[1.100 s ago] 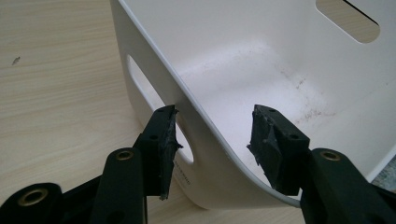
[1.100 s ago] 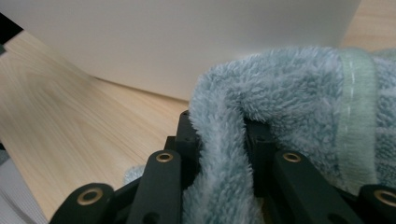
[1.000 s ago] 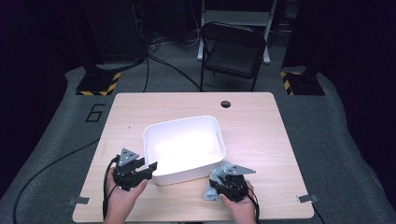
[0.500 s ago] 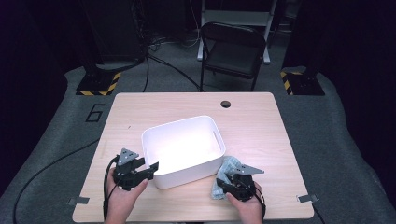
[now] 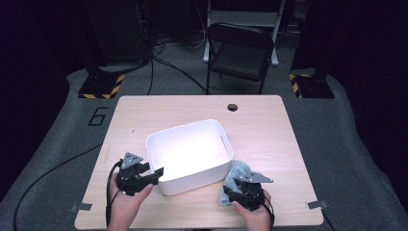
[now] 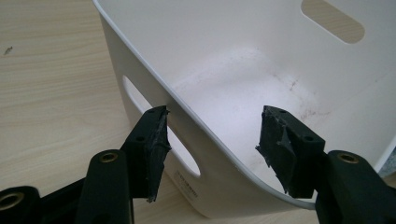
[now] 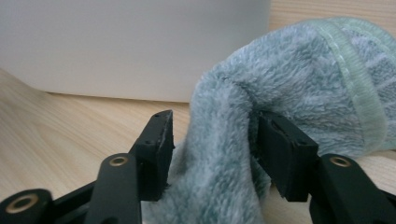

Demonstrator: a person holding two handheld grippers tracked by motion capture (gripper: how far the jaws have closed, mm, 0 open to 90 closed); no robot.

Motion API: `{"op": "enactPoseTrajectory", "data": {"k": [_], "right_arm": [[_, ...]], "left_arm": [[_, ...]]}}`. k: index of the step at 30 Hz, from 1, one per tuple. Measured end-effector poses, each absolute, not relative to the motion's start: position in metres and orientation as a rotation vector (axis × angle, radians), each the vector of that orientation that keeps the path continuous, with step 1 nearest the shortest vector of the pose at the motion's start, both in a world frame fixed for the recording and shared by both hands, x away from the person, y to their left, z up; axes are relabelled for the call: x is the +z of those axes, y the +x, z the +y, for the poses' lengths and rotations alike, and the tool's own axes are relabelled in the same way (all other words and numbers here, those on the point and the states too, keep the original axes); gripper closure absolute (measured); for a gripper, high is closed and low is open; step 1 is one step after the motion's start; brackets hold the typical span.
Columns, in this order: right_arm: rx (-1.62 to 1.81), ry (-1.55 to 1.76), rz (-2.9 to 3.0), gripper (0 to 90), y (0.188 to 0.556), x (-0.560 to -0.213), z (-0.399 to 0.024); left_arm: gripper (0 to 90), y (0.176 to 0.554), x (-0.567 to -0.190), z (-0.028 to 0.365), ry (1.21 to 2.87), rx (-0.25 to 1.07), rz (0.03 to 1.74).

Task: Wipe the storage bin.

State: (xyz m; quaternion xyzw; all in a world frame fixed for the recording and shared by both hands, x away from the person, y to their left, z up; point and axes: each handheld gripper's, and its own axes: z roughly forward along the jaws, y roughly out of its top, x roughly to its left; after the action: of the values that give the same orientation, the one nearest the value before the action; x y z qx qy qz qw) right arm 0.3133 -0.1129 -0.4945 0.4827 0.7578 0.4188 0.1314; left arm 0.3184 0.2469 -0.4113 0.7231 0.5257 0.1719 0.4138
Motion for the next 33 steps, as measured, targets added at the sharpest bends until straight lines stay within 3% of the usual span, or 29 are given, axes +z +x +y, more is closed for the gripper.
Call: {"op": "enactPoseTrajectory", "data": {"k": [10,20,33], "right_arm": [[1.130,1.352,2.213,41.3,0.304,-0.501,-0.099],[1.160,1.359,2.213,59.3,0.312,-0.511,-0.107],[1.197,1.382,2.204,63.7,0.313,-0.509,-0.112]], "left_arm": [[43.5,0.326,-0.407,0.259,1.782,0.497,1.293],[43.5,0.351,-0.408,0.265,1.822,0.584,1.202],[49.2,0.390,-0.415,0.275,1.837,0.557,1.178]]}}
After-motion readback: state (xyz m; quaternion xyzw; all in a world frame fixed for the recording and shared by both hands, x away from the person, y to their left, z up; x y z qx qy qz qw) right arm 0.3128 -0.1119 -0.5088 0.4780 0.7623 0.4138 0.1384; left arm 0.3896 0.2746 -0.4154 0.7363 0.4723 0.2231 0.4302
